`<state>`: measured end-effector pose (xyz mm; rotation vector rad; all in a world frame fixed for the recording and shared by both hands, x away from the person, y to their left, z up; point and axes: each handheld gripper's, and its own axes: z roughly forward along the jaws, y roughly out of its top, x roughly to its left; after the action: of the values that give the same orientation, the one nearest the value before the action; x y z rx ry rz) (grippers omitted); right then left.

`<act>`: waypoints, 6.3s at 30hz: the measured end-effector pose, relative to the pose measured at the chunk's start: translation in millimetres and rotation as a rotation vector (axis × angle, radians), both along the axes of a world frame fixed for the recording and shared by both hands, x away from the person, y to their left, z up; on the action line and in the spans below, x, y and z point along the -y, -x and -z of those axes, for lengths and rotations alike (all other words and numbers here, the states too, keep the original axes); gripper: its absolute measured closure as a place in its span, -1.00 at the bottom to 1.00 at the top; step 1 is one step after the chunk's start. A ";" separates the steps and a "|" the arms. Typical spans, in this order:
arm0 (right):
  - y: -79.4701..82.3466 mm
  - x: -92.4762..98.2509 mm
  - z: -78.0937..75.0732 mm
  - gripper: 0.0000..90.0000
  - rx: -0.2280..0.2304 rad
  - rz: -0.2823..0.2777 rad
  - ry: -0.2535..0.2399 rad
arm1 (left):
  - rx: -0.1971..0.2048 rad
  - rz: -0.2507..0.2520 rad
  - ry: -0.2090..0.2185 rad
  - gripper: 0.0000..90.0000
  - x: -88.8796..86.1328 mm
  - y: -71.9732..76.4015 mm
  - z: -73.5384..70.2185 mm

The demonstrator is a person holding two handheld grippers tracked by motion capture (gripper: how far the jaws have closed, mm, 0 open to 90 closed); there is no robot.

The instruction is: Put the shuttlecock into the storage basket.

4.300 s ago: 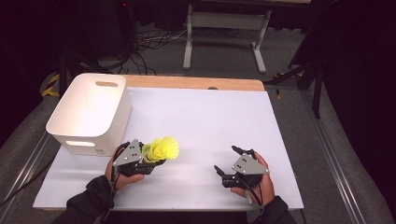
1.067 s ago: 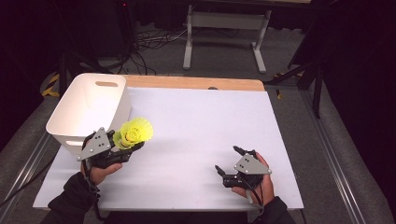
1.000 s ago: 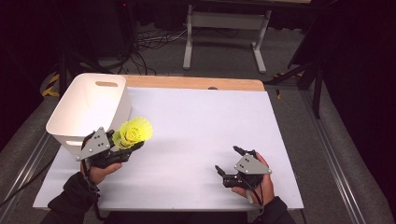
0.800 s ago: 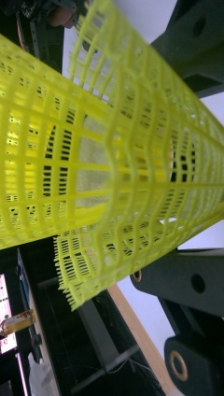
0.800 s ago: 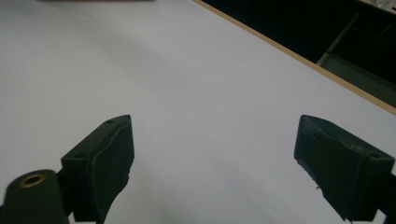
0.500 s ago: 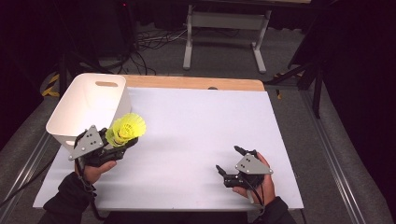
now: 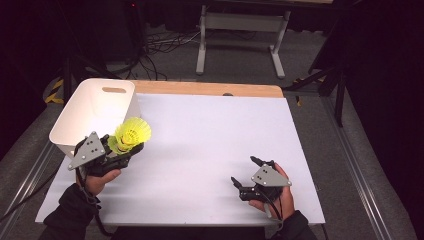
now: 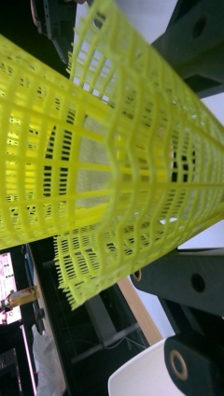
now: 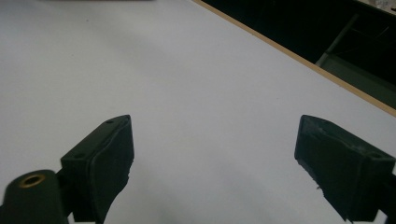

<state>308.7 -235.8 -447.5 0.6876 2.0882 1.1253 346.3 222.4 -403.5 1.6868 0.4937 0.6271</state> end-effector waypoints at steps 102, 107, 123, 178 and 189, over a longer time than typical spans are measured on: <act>-7.5 -0.5 8.8 -0.72 -0.067 -0.008 0.002 | -0.141 -0.199 0.007 0.17 -86.3 -85.4 -71.1; -8.0 -2.2 10.1 -0.72 -0.070 -0.012 0.013 | -0.160 -0.202 -0.008 0.17 -86.4 -95.3 -70.4; -10.3 -5.1 14.8 -0.72 -0.090 -0.022 0.017 | -0.231 -0.230 -0.069 0.15 -84.0 -126.4 -60.5; -8.8 -12.0 19.7 -0.68 -0.106 -0.048 0.020 | -0.606 -0.270 -0.429 0.09 -74.9 -185.3 -21.6; -8.4 -9.4 17.2 -0.67 -0.104 -0.046 -0.013 | -0.603 -0.263 -0.437 0.07 -73.5 -185.8 -21.4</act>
<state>317.1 -226.4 -464.7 0.7217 2.1957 1.1513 532.1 295.9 -382.1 2.2564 1.0810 0.4180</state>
